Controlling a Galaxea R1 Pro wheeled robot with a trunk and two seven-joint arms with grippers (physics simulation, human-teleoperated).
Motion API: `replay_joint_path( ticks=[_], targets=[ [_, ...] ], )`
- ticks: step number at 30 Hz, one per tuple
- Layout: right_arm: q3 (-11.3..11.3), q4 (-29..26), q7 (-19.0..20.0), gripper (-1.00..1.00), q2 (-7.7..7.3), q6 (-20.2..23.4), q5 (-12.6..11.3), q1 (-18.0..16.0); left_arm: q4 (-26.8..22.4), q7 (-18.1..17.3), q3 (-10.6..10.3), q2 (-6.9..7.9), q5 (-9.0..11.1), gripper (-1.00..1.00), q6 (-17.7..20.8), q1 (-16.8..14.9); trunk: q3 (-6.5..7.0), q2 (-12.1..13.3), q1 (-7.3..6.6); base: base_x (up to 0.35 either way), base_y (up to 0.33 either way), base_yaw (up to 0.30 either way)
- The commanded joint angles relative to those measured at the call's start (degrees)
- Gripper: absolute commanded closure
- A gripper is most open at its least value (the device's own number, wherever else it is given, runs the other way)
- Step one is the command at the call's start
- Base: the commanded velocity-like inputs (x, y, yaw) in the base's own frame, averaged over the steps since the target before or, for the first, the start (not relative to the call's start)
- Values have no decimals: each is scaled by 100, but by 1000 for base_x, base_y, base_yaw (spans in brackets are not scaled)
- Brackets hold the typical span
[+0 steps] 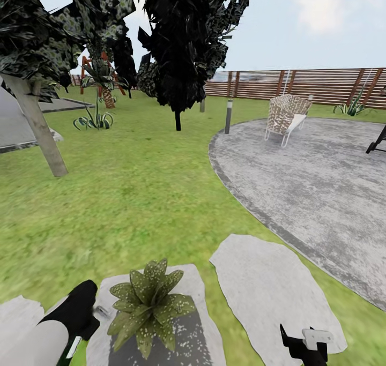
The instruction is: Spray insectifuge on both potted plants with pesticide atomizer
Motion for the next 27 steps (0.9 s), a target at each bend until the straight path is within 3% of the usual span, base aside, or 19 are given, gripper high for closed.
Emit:
replay_joint_path(
  ticks=[1, 7, 15, 27],
  targets=[
    [-49, 3, 58, -100, 1, -19, -1, -5, -5, -49, 36, 17, -1, 100, -172, -2, -5, -2, -1, 0, 0, 0],
    [-49, 3, 57, -100, 1, -19, -1, -5, 88, -42, 226, 80, 63, 100, -432, -2, -5, -2, -1, 0, 0, 0],
    [-49, 3, 51, -100, 1, -19, -1, -5, 92, 77, 248, 73, 33, 100, -384, -2, -5, -2, -1, 141, 0, 0],
    [-49, 3, 49, -100, 1, -19, -1, -5, 93, 257, 264, 29, 72, 100, -373, 7, -5, -2, -1, -41, 70, 0]
  ],
)
